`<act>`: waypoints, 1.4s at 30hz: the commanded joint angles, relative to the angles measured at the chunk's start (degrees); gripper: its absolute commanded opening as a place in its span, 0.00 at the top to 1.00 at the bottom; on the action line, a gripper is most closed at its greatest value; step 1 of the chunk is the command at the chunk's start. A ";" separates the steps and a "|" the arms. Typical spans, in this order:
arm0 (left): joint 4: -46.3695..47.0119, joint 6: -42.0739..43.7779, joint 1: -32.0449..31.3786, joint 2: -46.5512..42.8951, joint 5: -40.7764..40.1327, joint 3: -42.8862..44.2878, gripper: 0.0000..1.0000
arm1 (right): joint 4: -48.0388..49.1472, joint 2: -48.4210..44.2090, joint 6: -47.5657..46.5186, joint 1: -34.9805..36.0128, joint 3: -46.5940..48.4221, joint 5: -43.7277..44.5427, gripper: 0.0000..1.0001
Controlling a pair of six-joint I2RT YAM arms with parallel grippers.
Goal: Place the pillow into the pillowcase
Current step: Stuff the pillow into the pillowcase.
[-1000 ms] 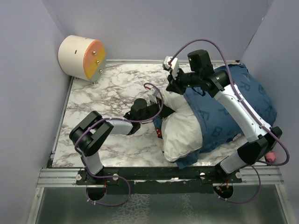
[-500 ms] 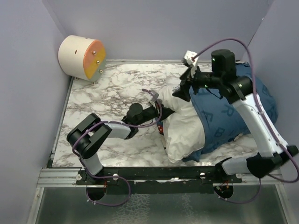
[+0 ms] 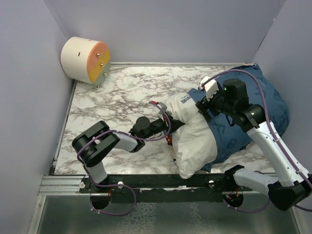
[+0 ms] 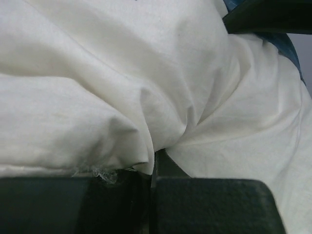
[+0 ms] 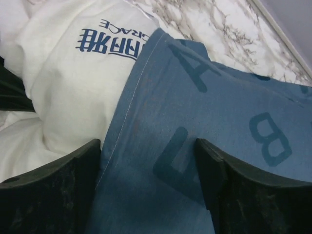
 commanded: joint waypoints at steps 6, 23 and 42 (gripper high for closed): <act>3.50 0.24 -2.92 -0.10 0.36 -0.09 1.00 | 0.03 3.72 1.31 -0.39 -0.03 8.80 0.75; -11.18 2.93 -4.09 -11.06 -2.07 3.76 1.00 | -8.63 27.35 2.35 1.86 33.27 -56.23 0.99; -7.73 2.81 -3.88 -9.50 -32.35 -2.11 0.27 | -8.59 11.81 -20.29 -1.73 6.17 -57.68 0.34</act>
